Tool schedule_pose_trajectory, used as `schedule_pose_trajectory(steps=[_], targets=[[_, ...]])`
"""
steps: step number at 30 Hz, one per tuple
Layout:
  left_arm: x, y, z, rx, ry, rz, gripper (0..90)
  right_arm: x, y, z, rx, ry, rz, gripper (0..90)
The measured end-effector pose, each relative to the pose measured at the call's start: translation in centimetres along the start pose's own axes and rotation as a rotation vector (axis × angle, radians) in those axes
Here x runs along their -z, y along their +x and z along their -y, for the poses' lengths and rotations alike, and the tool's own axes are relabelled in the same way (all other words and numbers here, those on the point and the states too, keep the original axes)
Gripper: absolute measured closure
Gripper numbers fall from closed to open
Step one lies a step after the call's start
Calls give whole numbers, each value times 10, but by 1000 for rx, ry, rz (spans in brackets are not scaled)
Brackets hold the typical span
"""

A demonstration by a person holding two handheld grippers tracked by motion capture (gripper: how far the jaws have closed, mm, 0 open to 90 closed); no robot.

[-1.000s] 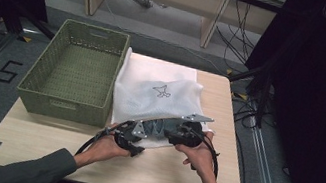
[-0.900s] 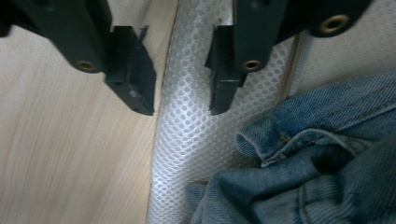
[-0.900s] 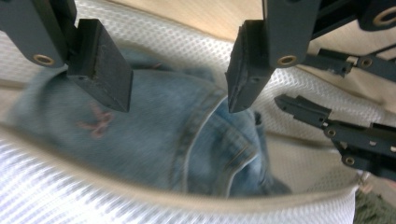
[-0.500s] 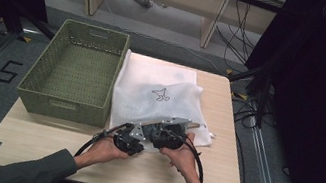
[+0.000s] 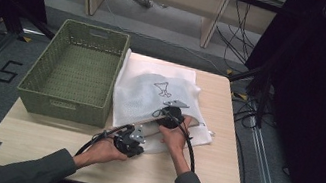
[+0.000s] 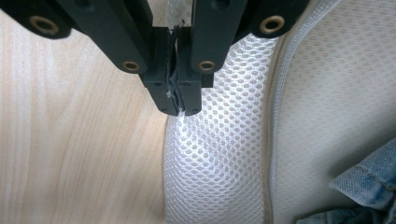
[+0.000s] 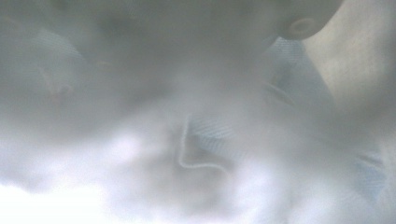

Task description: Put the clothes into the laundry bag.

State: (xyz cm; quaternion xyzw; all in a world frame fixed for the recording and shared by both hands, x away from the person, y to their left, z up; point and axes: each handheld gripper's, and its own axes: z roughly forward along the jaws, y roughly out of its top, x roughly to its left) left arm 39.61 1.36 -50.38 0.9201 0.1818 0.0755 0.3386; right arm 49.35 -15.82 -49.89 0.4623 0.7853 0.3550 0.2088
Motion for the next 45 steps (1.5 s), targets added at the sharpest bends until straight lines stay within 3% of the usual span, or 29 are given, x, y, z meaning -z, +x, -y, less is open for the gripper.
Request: schedule_pose_trajectory(steps=[1,2,3,4,7,10,11,15,19,20,22,23,25,26,28,29,30,32,34,35,36,37,39,41,43,44,45], targets=[[1,1,-1,-23,14,0,863,1,-2,0,1,6,-18,707],[1,0,-1,-16,18,0,862,5,-1,0,-35,17,-30,673],[1,0,-2,-21,21,0,861,6,-4,1,-1,6,-36,651],[1,0,-1,-22,22,0,860,10,-1,1,-39,15,-56,618],[4,1,-1,-21,41,-3,856,23,-2,4,16,39,-69,537],[8,6,1,-41,73,-3,853,39,-3,8,10,55,-95,524],[10,9,2,-38,75,-7,853,42,-4,9,38,51,-94,521],[13,14,5,-35,90,-58,841,53,-3,14,76,96,-86,524],[10,8,0,-72,70,-74,777,52,-2,18,73,120,-95,524],[9,6,-2,-76,55,-69,768,49,-3,18,93,90,-91,527],[6,3,-6,-67,37,-63,748,50,-1,17,59,104,-106,545],[3,2,-8,-54,13,-68,726,47,0,19,47,66,-108,553],[-1,3,-12,-41,0,-58,672,49,0,17,51,97,-117,575],[-3,2,-13,-22,-17,-47,667,46,1,18,31,54,-122,585],[-5,2,-14,-21,-31,-33,647,47,1,17,27,66,-139,603],[-7,1,-14,17,-50,-32,637,49,0,16,41,89,-146,616],[-7,3,-14,0,-35,-32,636,48,-1,16,64,68,-147,626],[-11,5,-12,-10,-10,-41,681,50,0,15,30,82,-169,645],[-13,5,-10,10,-36,-35,744,46,1,16,42,64,-170,672],[-12,5,-11,-9,-31,-39,797,46,0,16,60,73,-176,693],[-12,5,-11,-15,-29,-41,819,45,1,16,44,72,-187,718],[-12,5,-10,-4,-29,-38,834,42,3,18,22,63,-189,734],[-12,4,-9,18,-30,-31,849,42,2,18,47,91,-187,751],[-11,4,-8,26,-28,-13,859,32,6,19,12,102,-189,774],[-10,4,-9,3,-25,-15,863,20,7,19,51,85,-159,795],[-11,3,-9,7,-22,-14,865,19,10,16,15,121,-148,804],[-11,3,-9,7,-22,-14,865,19,10,16,15,121,-148,804]])
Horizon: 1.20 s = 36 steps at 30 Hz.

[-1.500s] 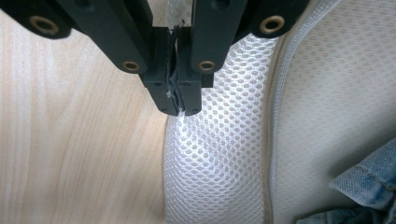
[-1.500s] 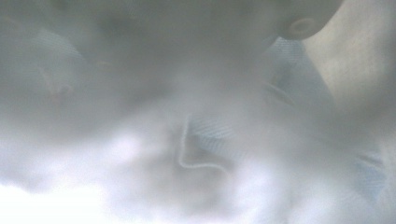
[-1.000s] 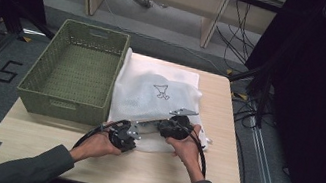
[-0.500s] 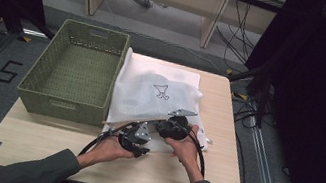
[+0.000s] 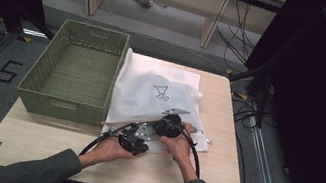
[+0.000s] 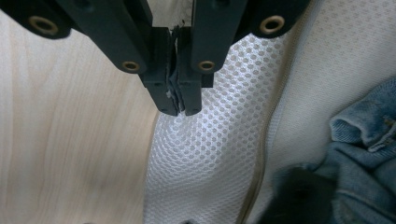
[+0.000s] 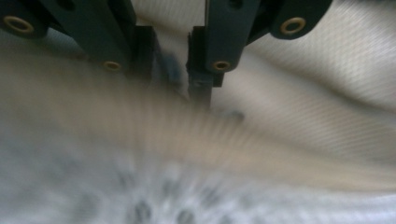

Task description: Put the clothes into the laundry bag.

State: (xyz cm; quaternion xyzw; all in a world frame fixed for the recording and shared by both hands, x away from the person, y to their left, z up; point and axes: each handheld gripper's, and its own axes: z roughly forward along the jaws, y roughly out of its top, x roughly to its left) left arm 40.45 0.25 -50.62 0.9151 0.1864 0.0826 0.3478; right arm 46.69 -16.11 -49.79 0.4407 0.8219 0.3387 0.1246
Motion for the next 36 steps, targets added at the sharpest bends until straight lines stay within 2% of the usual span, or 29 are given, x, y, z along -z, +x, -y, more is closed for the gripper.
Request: schedule_pose_trajectory(steps=[1,4,5,6,7,8,9,11,13,14,16,18,19,20,21,22,23,24,25,26,28,29,30,31,32,33,34,35,36], targets=[[1,1,1,9,-1,7,866,-7,-2,-6,25,-14,30,812],[1,2,1,-4,-2,3,869,-14,-4,-11,32,-29,63,815],[2,0,1,-2,3,17,872,-19,-10,-16,12,-48,114,817],[2,0,1,-2,3,17,872,-19,-10,-16,12,-48,114,817],[2,-1,1,-6,9,30,872,-23,-18,-22,27,-63,170,816],[2,-1,1,-6,9,30,871,-25,-23,-23,25,-75,183,815],[2,-3,1,3,10,33,871,-25,-25,-23,-3,-72,181,813],[2,-2,1,-3,12,35,869,-22,-26,-23,-19,-58,161,792],[2,-2,0,-11,13,34,864,-17,-23,-22,-12,-46,145,754],[2,-2,0,-11,17,31,860,-16,-22,-19,6,-59,144,732],[2,-2,0,1,17,31,853,-7,-20,-16,-11,-33,104,691],[2,-1,-1,-12,17,25,844,-2,-19,-14,-5,-40,93,677],[2,-1,0,-5,18,22,839,10,-16,-12,0,-53,67,655],[2,-2,0,-4,20,22,834,17,-12,-11,-21,-45,50,643],[2,-2,-1,-20,19,16,831,21,-13,-10,13,-73,42,638],[2,-2,-1,-20,19,16,825,21,-13,-10,13,-73,42,638],[2,-4,-1,-13,19,15,813,31,-10,-8,32,-92,32,623],[2,-4,-1,-13,19,15,808,38,-6,-7,-16,-59,10,619],[3,-5,-1,-20,17,13,802,40,-7,-6,22,-85,14,613],[3,-5,-1,-20,17,13,795,45,-4,-5,-6,-73,8,605],[5,-5,-2,-13,13,24,778,51,-4,-4,9,-77,1,595],[8,-5,-2,-12,7,22,770,55,-3,-3,-7,-71,-1,589],[8,-5,-2,-12,7,22,766,57,-3,-2,-5,-90,0,583],[13,-4,-3,-21,2,24,758,61,-4,-1,-3,-78,0,575],[16,-5,-3,0,-11,29,748,63,-6,0,20,-102,0,565],[19,-4,-3,-3,-18,32,738,67,-5,0,-6,-89,-3,554],[22,-4,-3,0,-19,37,724,69,-7,1,10,-110,-13,542],[26,-4,-4,11,-24,40,706,73,-8,2,12,-115,2,531],[28,-6,-4,31,-50,39,686,78,-8,2,-11,-113,-2,521]])
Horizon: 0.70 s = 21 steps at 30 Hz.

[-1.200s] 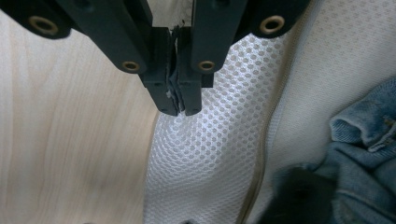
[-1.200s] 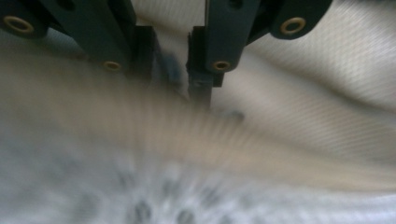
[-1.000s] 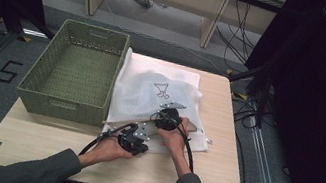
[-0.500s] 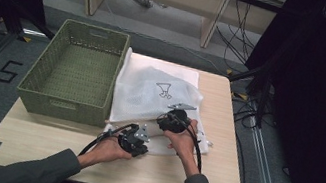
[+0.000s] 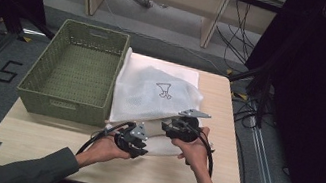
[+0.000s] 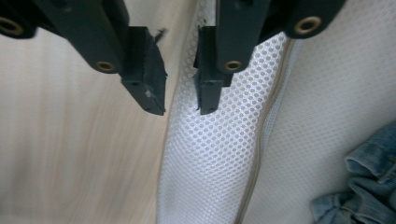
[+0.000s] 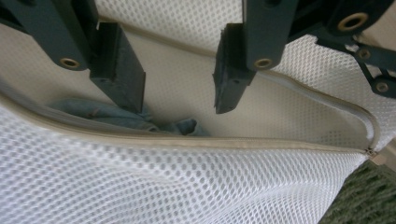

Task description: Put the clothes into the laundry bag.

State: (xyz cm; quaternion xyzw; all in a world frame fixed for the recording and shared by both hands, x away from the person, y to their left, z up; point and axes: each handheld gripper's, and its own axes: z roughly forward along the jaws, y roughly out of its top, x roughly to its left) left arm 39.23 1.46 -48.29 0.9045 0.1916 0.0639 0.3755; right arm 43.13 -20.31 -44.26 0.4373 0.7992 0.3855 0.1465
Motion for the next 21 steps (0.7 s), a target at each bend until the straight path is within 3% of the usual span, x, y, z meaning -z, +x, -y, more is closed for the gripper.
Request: schedule_pose_trajectory(steps=[1,2,3,4,5,10,12,13,15,17,19,21], targets=[[4,0,0,3,9,5,667,3,-2,1,16,-20,6,510],[8,0,-1,-2,3,0,646,8,1,1,-49,-10,-6,498],[9,-4,0,64,-41,3,624,11,-3,1,-25,-19,-5,488],[15,-2,0,37,-12,8,594,16,-5,2,-19,-19,-1,476],[16,-4,0,77,-47,8,563,18,-7,3,-6,-30,-5,466],[39,-4,6,81,-42,1,478,39,-8,4,-51,-50,8,430],[43,-5,8,94,-46,-2,463,45,-13,4,-9,-83,44,411],[51,-5,11,103,-53,-8,457,47,-12,3,-44,-79,37,400],[59,-4,15,100,-46,-18,438,47,-18,1,-19,-104,58,382],[64,-4,20,122,-54,-27,413,45,-17,2,-43,-104,67,370],[71,-2,24,107,-35,-36,397,41,-20,0,8,-87,98,362],[75,-1,28,128,-37,-44,384,35,-21,-1,35,-73,126,361]])
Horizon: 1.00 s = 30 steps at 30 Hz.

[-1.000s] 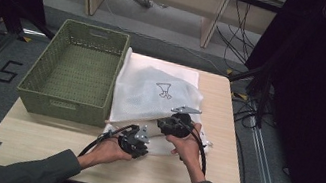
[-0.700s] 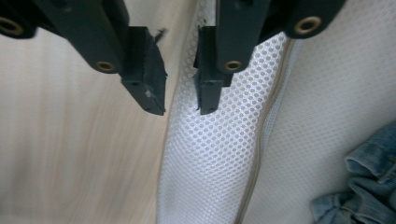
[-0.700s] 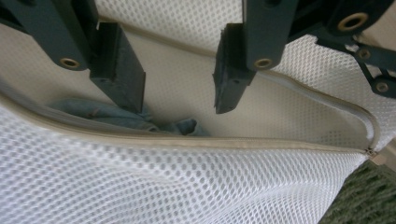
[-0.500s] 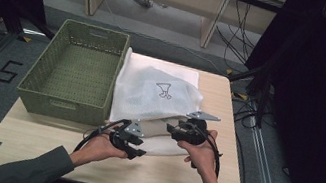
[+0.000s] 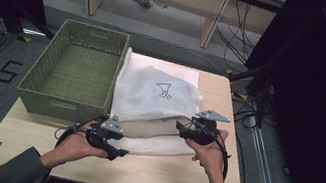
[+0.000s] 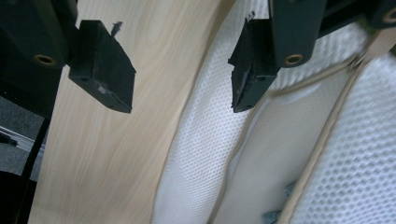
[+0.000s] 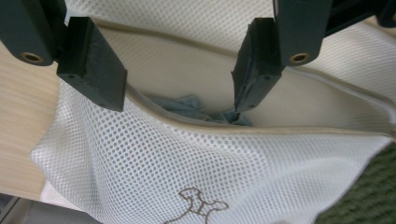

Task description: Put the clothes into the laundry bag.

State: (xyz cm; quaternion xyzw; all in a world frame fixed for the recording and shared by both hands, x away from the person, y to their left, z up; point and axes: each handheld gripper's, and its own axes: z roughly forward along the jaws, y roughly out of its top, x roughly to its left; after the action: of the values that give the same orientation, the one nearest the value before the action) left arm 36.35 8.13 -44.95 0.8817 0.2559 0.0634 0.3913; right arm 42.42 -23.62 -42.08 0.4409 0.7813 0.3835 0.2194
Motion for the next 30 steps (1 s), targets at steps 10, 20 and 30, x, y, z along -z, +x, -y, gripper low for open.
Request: schedule_pose_trajectory(steps=[10,20,30], targets=[[16,8,11,46,-22,-29,358,-29,8,-7,168,4,122,759],[19,13,16,52,3,-41,356,-61,23,28,265,289,39,878],[23,17,19,75,5,-50,341,-42,30,25,264,127,20,591]])
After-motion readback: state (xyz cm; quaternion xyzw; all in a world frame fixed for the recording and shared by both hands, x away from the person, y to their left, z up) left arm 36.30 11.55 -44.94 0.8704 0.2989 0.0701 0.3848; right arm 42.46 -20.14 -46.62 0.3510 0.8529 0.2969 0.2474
